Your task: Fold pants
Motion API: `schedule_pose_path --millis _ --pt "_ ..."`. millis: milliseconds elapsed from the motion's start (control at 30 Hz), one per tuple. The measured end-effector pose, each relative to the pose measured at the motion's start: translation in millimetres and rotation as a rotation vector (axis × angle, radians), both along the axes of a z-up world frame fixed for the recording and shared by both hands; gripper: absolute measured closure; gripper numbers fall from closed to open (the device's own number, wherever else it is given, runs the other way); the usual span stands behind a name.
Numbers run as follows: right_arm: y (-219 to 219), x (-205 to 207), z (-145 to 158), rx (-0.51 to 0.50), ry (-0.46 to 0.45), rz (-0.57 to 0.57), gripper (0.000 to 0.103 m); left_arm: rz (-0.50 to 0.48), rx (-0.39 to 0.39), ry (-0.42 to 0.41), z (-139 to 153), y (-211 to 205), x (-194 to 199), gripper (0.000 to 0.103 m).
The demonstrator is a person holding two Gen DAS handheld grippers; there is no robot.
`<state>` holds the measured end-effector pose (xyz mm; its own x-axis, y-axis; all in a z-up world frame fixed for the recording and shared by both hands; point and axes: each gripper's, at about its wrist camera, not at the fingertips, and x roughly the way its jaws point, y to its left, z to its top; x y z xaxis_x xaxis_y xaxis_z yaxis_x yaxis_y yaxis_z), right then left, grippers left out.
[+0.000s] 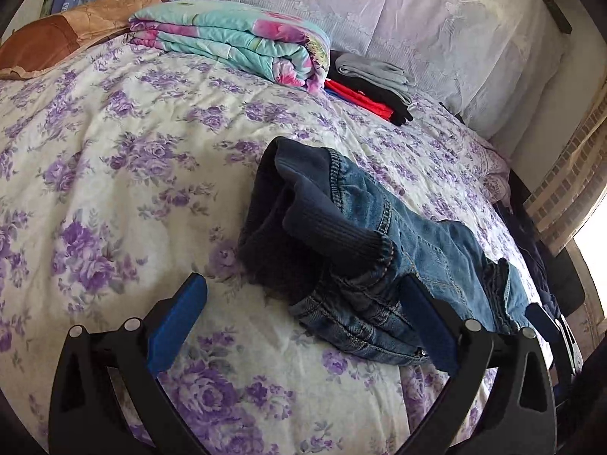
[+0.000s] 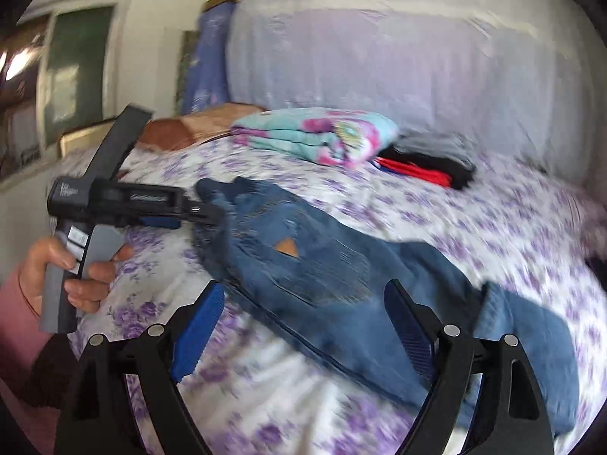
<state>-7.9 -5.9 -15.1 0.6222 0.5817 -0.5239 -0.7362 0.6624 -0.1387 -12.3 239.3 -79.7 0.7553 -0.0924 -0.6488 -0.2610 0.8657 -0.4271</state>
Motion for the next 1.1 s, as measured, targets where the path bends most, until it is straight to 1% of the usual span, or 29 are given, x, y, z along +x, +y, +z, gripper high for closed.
schedule_pose_path --millis 133,200,233,300,400,567,667,767,933,1000,1100 --pt "54.6 -16.5 -7.3 -0.158 -0.143 0.092 0.016 -0.018 -0.023 -0.008 -0.4 3.4 -1.3 0.004" --pt "75.1 -18.9 -11.6 -0.216 -0.165 0.116 0.016 -0.043 -0.060 -0.017 2.8 12.6 -5.5 0.004" --pt "82.1 -21.0 -12.8 -0.233 -0.167 0.126 0.016 -0.035 -0.063 -0.030 6.2 18.7 -8.9 0.004" --pt "92.4 -22.0 -14.2 -0.253 -0.164 0.148 0.016 -0.004 -0.033 -0.050 15.1 32.8 -17.5 0.004" --pt "110.5 -17.6 -15.1 -0.270 -0.169 0.146 0.016 0.012 -0.010 -0.054 21.2 48.9 -21.5 0.004" --pt "137.0 -7.9 -24.1 -0.319 -0.155 0.115 0.016 -0.017 -0.074 -0.009 9.3 61.8 -14.8 0.004" --pt "144.9 -4.0 -34.6 -0.359 -0.157 0.095 0.016 -0.041 -0.074 0.004 4.6 62.4 -10.0 0.004" --pt "147.8 1.2 -35.7 -0.361 -0.146 0.081 0.016 -0.075 -0.068 0.009 2.5 61.0 -3.5 0.004" --pt "158.4 2.4 -39.6 -0.405 -0.187 0.070 0.017 -0.117 -0.086 -0.015 8.0 63.8 5.1 0.004" --pt "159.5 5.4 -41.7 -0.399 -0.172 0.065 0.017 -0.119 -0.089 -0.021 8.0 65.9 8.2 0.004" --pt "160.8 9.5 -41.1 -0.385 -0.145 0.059 0.018 -0.127 -0.128 -0.022 3.1 70.3 12.1 0.004"
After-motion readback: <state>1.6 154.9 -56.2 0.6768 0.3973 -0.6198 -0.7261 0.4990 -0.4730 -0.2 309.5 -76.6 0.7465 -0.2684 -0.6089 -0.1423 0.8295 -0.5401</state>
